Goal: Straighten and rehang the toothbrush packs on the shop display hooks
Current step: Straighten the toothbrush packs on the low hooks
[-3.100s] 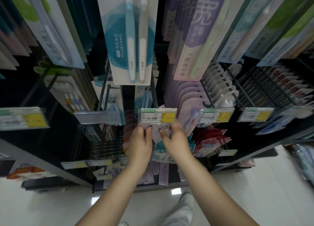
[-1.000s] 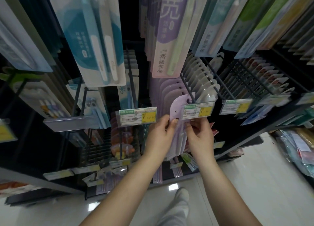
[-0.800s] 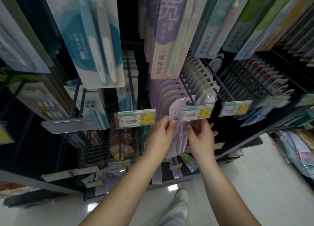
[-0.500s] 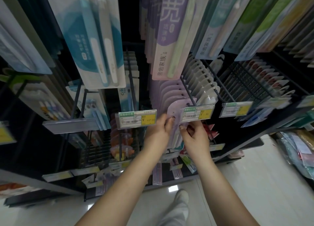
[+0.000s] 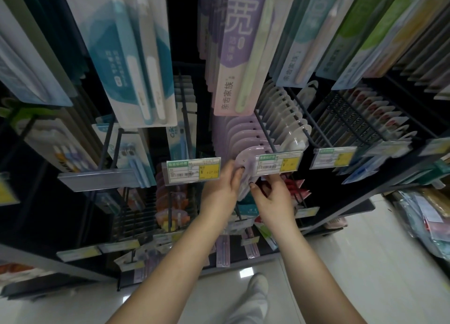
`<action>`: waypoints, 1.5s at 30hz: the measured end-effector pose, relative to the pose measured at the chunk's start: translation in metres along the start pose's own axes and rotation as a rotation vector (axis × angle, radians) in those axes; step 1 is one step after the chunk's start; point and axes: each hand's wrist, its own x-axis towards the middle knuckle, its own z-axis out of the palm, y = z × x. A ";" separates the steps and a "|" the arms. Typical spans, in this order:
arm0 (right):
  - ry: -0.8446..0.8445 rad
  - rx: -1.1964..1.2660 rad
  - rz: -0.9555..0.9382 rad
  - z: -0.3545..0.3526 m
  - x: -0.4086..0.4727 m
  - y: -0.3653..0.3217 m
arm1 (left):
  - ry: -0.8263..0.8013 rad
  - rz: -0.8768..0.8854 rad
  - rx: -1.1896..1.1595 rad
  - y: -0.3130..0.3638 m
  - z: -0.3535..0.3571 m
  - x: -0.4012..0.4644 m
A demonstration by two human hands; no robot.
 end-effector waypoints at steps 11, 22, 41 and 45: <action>-0.018 -0.026 0.003 -0.001 0.002 0.000 | -0.066 -0.113 0.037 0.005 0.005 0.006; -0.052 -0.016 0.033 0.000 0.009 0.002 | 0.005 -0.075 0.079 0.006 0.007 0.005; 0.076 0.006 0.176 0.010 0.015 0.012 | 0.026 0.037 0.190 0.008 0.007 -0.003; 0.029 0.017 0.186 0.007 0.017 0.013 | 0.034 0.040 0.151 0.006 0.006 -0.007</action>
